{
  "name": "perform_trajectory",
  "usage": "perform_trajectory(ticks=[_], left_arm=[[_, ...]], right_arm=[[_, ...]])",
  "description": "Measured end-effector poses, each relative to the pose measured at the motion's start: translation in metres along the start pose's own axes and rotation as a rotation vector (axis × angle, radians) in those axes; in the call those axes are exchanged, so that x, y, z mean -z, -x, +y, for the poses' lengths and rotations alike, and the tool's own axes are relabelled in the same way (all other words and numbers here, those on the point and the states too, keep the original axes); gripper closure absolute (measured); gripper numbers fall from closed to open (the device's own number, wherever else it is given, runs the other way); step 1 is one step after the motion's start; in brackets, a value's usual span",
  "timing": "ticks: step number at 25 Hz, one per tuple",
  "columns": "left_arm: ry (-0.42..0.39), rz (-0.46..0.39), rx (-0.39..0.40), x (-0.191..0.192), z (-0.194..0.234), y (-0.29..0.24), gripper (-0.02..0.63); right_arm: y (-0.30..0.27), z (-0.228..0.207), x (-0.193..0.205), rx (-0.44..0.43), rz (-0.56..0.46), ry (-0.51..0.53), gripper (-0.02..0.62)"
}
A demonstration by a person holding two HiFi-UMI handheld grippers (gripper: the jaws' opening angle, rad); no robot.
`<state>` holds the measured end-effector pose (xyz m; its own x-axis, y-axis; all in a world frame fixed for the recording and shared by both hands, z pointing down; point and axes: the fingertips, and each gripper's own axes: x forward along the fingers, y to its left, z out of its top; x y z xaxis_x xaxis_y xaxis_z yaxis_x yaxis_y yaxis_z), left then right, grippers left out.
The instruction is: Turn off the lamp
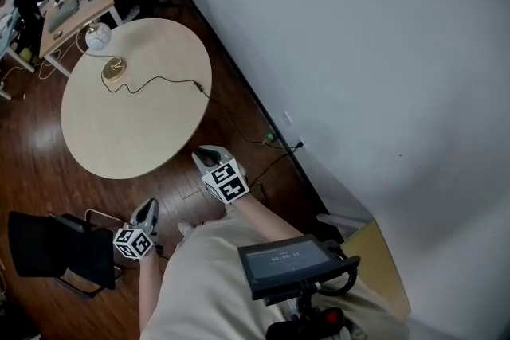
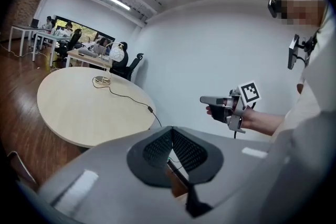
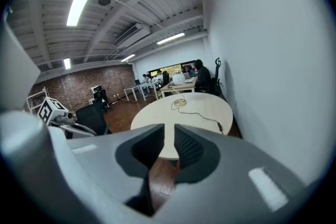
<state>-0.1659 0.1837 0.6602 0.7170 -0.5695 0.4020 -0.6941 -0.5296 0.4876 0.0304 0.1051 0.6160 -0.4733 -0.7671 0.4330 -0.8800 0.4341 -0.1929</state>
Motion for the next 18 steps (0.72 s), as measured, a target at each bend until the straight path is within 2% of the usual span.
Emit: perform_trajectory(ticks=[11, 18], left_arm=[[-0.002, 0.087, 0.088, -0.007, 0.035, 0.015, 0.604], [-0.007, 0.153, 0.109, -0.009, 0.057, 0.014, 0.604]], right_arm=[[-0.03, 0.035, -0.009, 0.052, 0.003, 0.019, 0.531], [-0.019, 0.028, 0.016, 0.144, 0.041, -0.013, 0.53]])
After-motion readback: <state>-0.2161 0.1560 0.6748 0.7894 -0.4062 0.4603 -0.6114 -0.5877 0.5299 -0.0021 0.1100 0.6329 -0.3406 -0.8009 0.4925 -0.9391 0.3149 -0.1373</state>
